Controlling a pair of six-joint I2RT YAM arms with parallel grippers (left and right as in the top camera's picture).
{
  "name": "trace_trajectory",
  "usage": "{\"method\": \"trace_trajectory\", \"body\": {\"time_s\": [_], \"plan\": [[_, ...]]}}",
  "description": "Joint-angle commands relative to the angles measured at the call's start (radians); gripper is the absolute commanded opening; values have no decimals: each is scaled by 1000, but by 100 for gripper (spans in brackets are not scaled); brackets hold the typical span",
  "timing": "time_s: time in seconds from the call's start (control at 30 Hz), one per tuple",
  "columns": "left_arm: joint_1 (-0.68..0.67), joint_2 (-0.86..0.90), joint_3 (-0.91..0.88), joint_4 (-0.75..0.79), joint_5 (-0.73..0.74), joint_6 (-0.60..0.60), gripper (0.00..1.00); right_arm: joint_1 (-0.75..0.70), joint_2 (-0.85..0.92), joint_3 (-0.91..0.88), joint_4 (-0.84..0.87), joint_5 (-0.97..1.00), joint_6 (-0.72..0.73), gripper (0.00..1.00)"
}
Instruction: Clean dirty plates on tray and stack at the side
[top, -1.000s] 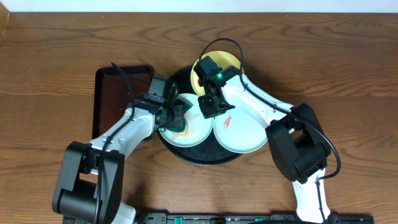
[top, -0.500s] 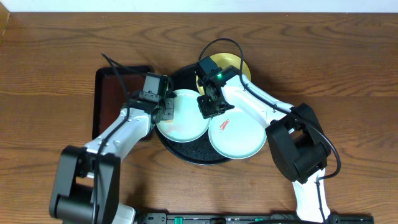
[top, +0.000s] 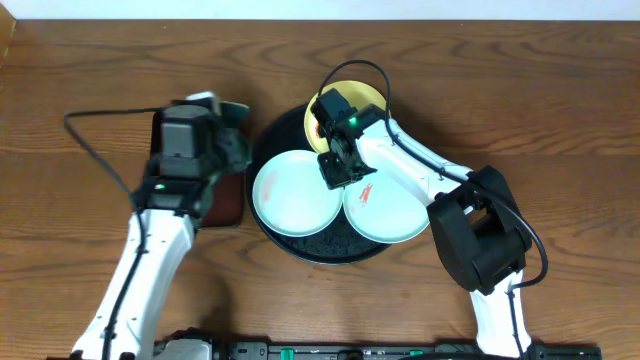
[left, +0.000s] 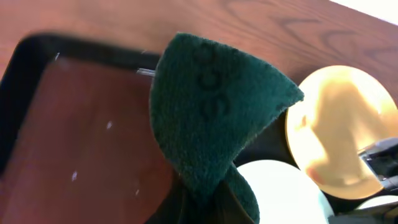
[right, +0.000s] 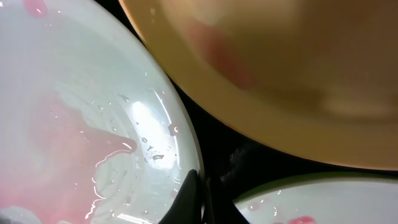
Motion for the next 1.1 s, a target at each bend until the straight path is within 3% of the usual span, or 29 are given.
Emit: {"method": "trace_trajectory", "body": {"time_s": [0.0, 0.13, 0.3, 0.37, 0.57, 1.07], "plan": [[89, 5, 26, -42, 164, -42, 7, -3, -46, 49, 3, 42, -35, 1], [127, 18, 26, -85, 209, -42, 7, 3, -48, 50, 21, 43, -35, 1], [93, 35, 26, -92, 385, -42, 7, 4, -47, 49, 19, 42, -34, 1], [51, 53, 24, -106, 383, -44, 7, 4, -47, 47, 15, 42, -34, 1], [-43, 131, 18, -107, 351, -46, 7, 4, -40, 27, 16, 50, -34, 15], [-55, 186, 18, -82, 347, -53, 7, 6, -40, -90, 125, 25, 5, 14]]}}
